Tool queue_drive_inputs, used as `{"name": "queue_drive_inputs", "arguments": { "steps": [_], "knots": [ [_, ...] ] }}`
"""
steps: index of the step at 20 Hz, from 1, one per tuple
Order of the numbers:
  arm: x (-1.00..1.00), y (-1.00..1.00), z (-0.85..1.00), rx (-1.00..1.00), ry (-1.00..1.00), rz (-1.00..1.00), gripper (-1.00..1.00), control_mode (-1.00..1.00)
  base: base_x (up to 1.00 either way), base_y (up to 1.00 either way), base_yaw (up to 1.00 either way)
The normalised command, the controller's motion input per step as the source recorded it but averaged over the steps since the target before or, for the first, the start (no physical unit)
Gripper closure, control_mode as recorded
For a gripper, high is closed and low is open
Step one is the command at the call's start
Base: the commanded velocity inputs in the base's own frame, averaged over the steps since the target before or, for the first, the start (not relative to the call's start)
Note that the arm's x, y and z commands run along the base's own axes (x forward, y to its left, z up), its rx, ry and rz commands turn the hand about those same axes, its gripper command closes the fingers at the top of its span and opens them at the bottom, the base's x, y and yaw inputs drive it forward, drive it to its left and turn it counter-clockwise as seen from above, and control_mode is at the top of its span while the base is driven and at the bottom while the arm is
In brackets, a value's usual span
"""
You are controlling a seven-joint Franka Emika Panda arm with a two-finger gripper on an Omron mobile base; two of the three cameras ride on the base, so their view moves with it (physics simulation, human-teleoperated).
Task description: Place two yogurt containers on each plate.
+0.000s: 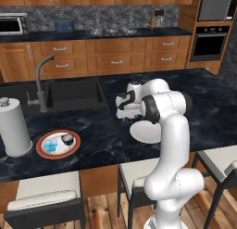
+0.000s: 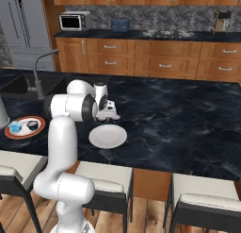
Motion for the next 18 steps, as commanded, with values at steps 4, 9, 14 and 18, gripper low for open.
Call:
{"name": "queue_drive_inputs", "arguments": {
  "steps": [4, 9, 14, 18],
  "knots": [
    [0.00, 0.00, 0.00, 0.00, 0.00, 0.00, 1.00, -1.00, 0.00, 0.00, 0.00],
    [0.00, 0.00, 0.00, 0.00, 0.00, 0.00, 1.00, -1.00, 0.00, 0.00, 0.00],
    [-0.36, -0.12, 0.45, 0.02, -0.09, 0.00, 1.00, -1.00, 0.00, 0.00, 0.00],
    [-0.99, -0.43, 0.76, 0.10, -0.15, 0.00, 1.00, -1.00, 0.00, 0.00, 0.00]
  ]
}}
